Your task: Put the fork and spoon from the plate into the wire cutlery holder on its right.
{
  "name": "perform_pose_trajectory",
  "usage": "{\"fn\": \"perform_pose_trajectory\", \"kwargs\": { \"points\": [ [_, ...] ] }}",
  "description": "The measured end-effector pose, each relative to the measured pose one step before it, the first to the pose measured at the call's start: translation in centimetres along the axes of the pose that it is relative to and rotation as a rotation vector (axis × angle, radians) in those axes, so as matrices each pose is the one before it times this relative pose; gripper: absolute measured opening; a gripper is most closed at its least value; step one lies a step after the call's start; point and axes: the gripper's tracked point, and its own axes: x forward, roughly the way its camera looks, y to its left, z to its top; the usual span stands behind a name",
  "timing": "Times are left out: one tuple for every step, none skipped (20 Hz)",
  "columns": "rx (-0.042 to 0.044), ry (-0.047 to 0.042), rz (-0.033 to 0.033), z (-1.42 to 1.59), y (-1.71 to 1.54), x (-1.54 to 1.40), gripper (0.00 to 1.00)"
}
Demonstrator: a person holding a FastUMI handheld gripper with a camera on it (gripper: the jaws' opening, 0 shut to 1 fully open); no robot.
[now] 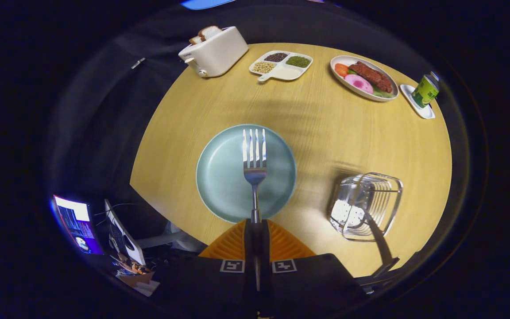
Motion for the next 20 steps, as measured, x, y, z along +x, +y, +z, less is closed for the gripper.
{"fn": "perform_pose_trajectory", "kwargs": {
  "points": [
    [0.00058,-0.00358,-0.01066,0.291,-1.545,-1.311,0.08],
    [0.00472,-0.00042,-0.00709,-0.072,-0.959,-1.159,0.08],
    [0.01006,0.00425,0.00160,-0.073,-0.762,-1.145,0.07],
    [0.01422,0.00831,0.00864,-0.261,-0.570,-1.052,0.08],
    [0.00921,0.02098,0.00395,-0.432,-0.750,-0.734,0.07],
    [-0.00096,0.02795,-0.00709,-0.697,-1.093,-0.478,0.08],
    [-0.01255,0.03354,-0.01899,-0.707,-1.332,-0.244,0.07],
    [-0.01372,0.03576,-0.02441,-0.714,-1.469,-0.166,0.07],
    [-0.01128,0.04057,-0.02715,-0.738,-1.487,0.062,0.08],
    [-0.00493,0.03578,-0.02195,-0.584,-1.304,0.229,0.08],
    [-0.00263,0.03367,-0.01641,-0.424,-1.052,0.308,0.08],
    [-0.00645,0.04066,-0.00660,-0.502,-0.750,0.357,0.07],
    [0.00590,0.04331,0.02017,-0.386,0.023,0.199,0.08],
    [0.00981,0.02902,0.02677,-0.101,0.495,0.046,0.08],
    [0.00032,0.01424,0.00956,0.308,0.258,-0.030,0.08],
    [-0.01325,0.00578,0.00704,0.271,0.012,-0.060,0.07],
    [-0.01425,0.01258,-0.01112,0.089,-0.146,0.163,0.07],
    [-0.00706,0.01680,-0.00365,0.123,0.057,0.179,0.08],
    [-0.00432,0.02509,0.00917,-0.029,0.457,0.218,0.08],
    [-0.00279,0.02961,0.00389,-0.151,0.253,0.176,0.08]
  ]
}}
